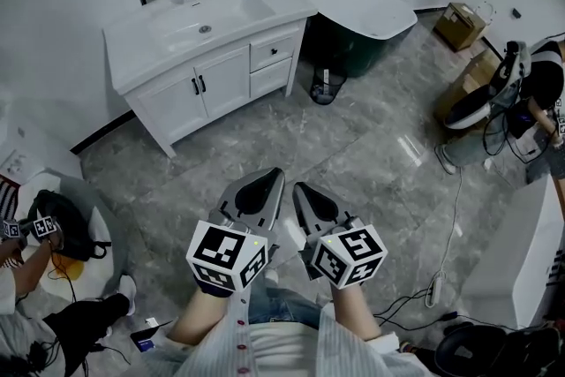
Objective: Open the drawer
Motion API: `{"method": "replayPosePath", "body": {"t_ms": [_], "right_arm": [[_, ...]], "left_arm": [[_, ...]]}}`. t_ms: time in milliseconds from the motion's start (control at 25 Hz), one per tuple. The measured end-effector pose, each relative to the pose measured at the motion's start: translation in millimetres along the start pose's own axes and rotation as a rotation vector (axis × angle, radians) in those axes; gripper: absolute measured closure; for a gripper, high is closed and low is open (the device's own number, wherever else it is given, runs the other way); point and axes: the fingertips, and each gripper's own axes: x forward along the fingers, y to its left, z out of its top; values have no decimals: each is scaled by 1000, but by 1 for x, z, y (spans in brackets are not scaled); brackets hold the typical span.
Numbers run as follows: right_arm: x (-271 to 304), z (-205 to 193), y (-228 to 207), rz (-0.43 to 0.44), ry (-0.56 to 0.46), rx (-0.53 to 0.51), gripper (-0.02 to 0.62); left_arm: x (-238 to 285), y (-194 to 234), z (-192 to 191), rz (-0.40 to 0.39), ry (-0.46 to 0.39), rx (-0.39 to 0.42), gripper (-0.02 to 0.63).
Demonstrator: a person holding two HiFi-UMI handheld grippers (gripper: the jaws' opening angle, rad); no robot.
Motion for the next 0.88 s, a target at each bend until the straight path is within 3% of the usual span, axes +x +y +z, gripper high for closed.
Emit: {"method": "replayPosePath", "body": {"t_ms": [880], "right_arm": [[189,82,-90,-87,-47,28,589]], "left_arm": [[161,156,60,-88,9,35,589]]}}
